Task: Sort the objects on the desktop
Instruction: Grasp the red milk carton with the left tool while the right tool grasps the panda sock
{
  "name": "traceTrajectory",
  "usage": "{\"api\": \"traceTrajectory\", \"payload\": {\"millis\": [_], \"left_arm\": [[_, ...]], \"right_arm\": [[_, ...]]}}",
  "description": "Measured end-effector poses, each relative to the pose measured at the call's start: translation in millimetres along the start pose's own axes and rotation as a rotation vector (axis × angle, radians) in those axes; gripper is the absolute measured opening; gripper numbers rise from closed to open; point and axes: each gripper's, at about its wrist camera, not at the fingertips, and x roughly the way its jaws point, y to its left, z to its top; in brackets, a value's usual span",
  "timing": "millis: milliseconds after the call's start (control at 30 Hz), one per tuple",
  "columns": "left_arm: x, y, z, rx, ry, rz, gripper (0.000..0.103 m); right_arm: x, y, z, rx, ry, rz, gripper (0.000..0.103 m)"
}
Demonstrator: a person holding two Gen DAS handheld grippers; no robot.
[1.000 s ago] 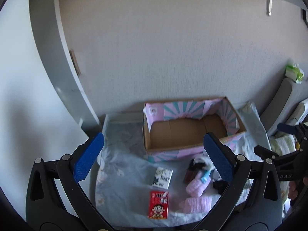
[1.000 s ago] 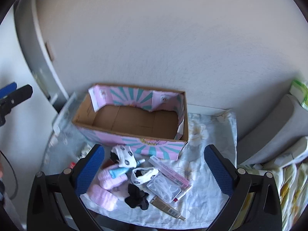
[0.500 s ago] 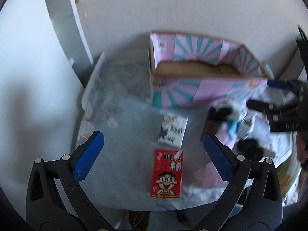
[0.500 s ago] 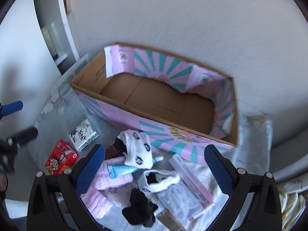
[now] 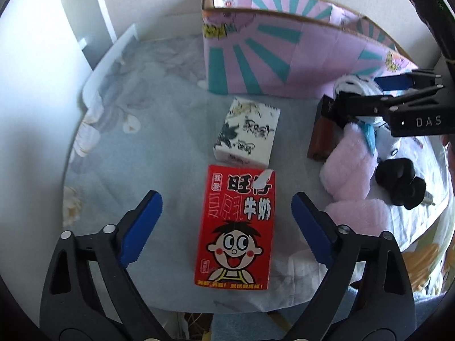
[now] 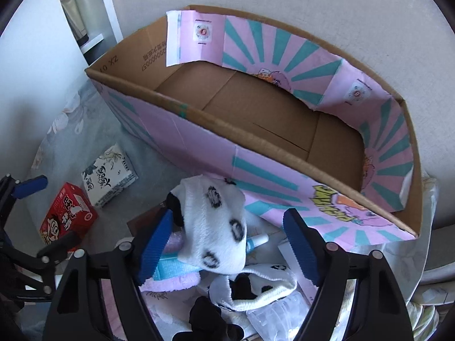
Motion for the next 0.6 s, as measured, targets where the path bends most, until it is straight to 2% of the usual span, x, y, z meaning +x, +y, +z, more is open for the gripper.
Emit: {"api": "traceTrajectory", "payload": {"millis": [133, 200, 233, 400, 600], "left_arm": [[9.0, -0.1, -2.3, -0.001, 0.017, -0.002, 0.069], [11.9, 0.2, -3.1, 0.001, 0.024, -0.002, 0.057], [14.4, -0.2, -3.6, 0.005, 0.033, -0.006, 0.047], [16.5, -1.7, -4.5, 0.008, 0.031, -0.006, 0.046], [15.9, 1.0, -2.9, 0.006, 0.025, -0.007, 0.046]], "right_arm": [[3.6, 2.9, -0.4, -0.015, 0.009, 0.033, 0.06], [5.4, 5.0, -1.1, -0.024, 0.019, 0.047, 0.052], [6.5, 5.8, -1.4, -0.029, 0.026, 0.056, 0.047], [5.9, 8.3, -2.2, -0.06, 0.028, 0.067, 0.038], [-0.6, 4.7, -2.6, -0.048, 0.022, 0.092, 0.033]]}}
